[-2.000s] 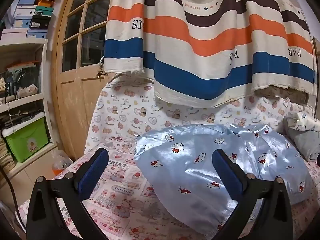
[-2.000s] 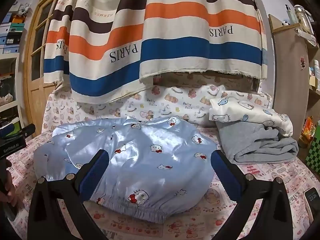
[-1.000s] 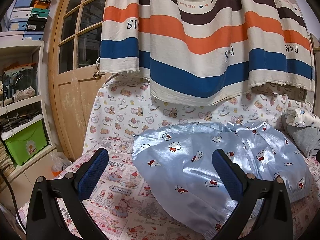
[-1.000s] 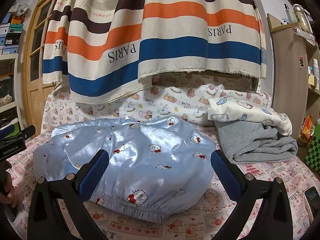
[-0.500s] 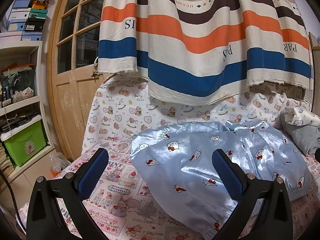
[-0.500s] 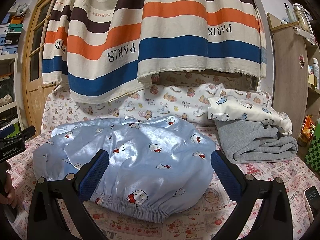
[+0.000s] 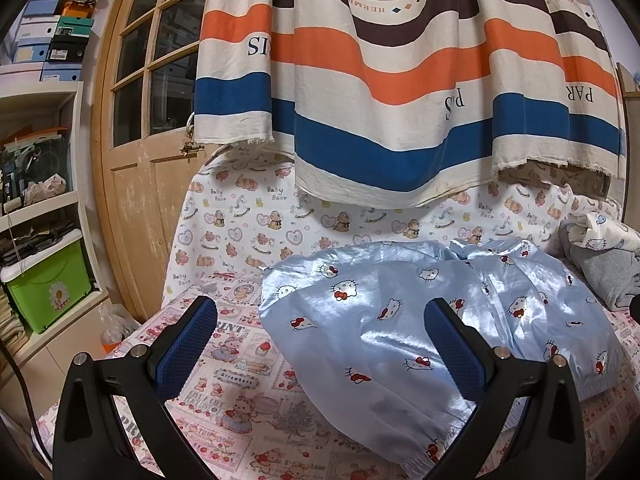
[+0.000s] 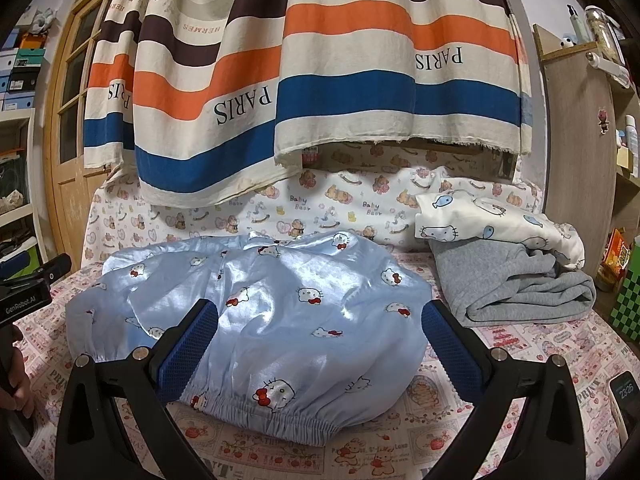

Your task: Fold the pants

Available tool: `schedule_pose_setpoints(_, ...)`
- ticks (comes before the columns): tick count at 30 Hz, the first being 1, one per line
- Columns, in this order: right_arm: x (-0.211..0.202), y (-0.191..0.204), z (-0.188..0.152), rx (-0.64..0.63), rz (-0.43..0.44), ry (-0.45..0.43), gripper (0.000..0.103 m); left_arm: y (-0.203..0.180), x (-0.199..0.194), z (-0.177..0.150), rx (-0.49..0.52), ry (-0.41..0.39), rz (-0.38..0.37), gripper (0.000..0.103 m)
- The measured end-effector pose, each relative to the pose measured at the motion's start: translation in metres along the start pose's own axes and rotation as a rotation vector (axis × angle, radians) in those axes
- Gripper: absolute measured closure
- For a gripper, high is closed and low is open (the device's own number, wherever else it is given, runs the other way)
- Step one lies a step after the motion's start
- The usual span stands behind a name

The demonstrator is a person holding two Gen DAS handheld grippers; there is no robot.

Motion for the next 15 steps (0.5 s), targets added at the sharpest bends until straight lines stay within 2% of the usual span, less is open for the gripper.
schedule_pose_setpoints(15,-0.0010,0.0000,0.0002,-0.002,-0.001,-0.003,0.001,0.0002,0.0005,0.0003,0.001,0.001,-0.007,0.000)
Point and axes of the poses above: each gripper's, at about its wrist camera, not at the fingertips, and x roughly the way its jaws point, y to its left, z to its top, the point moved 2 cm from there along x, roughly the way its jaws point, and after that the axes turned 6 degrees about z, right-handed, at the moved point
